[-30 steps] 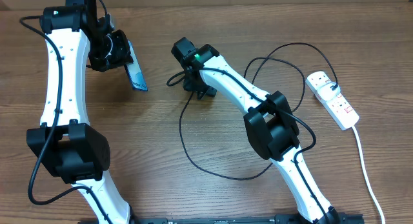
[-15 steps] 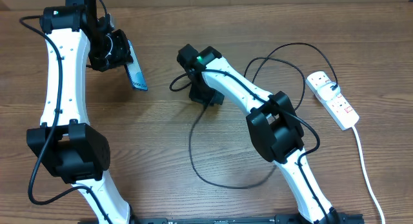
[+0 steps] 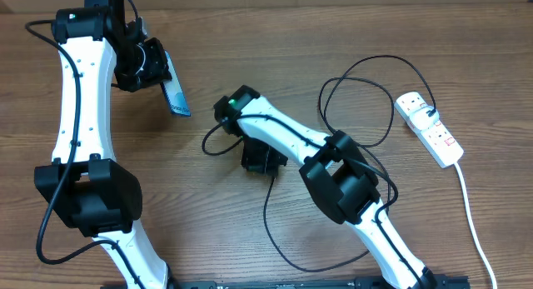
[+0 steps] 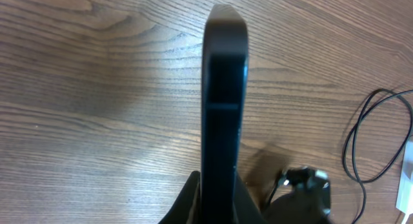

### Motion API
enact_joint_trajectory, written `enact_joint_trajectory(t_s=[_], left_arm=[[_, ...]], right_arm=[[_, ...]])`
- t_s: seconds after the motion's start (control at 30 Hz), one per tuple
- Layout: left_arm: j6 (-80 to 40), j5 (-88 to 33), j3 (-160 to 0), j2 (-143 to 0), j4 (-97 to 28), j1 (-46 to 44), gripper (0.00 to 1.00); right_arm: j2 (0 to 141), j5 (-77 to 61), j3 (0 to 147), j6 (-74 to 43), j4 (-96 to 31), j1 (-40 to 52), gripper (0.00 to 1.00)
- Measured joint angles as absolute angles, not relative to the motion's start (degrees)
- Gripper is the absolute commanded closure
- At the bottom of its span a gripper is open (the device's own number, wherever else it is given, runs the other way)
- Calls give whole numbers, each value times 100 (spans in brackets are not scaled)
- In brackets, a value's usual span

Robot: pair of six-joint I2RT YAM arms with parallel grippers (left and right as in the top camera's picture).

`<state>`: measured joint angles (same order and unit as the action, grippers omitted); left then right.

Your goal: Plug charger to phone and switch on socket

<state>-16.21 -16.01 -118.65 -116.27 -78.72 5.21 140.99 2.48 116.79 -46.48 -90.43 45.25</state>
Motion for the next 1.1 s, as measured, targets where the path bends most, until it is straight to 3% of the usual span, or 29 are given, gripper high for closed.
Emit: enact_joint_trajectory(t_s=[0.13,0.2,0.47,0.53,0.6,0.67,0.9,1.03,1.1], left_arm=[[-1621,-1601,-11865,-11627,-7797,521,96],[-1621,-1601,-11865,-11627,-7797,521,96],[-1621,-1601,-11865,-11627,-7780,521,96],[-1621,-1601,-11865,-11627,-7780,521,96],[-1621,-1601,-11865,-11627,-7780,521,96],[-1621,-1601,-11865,-11627,-7778,521,96],[-1621,-1601,-11865,-11627,-7758,521,96],[-1621,-1601,-11865,-11627,-7758,521,96],[-1621,-1608,-11865,-11627,-7758,521,96]], right_arm=[[14092,344,11594,-4648,-9424,4615,73],[14092,423,11570,-4626,-9642,4580,57],[14068,554,11568,-4499,-9581,4447,51],[14009,532,11557,-4488,-9452,4427,44],[13911,508,11552,-4475,-9354,4397,30],[13734,484,11548,-4493,-9343,4316,24],[13004,379,11548,-4217,-8984,3931,22],[12908,167,11548,-4016,-8604,3839,30],[12908,-3,11537,-3970,-8436,3815,40]])
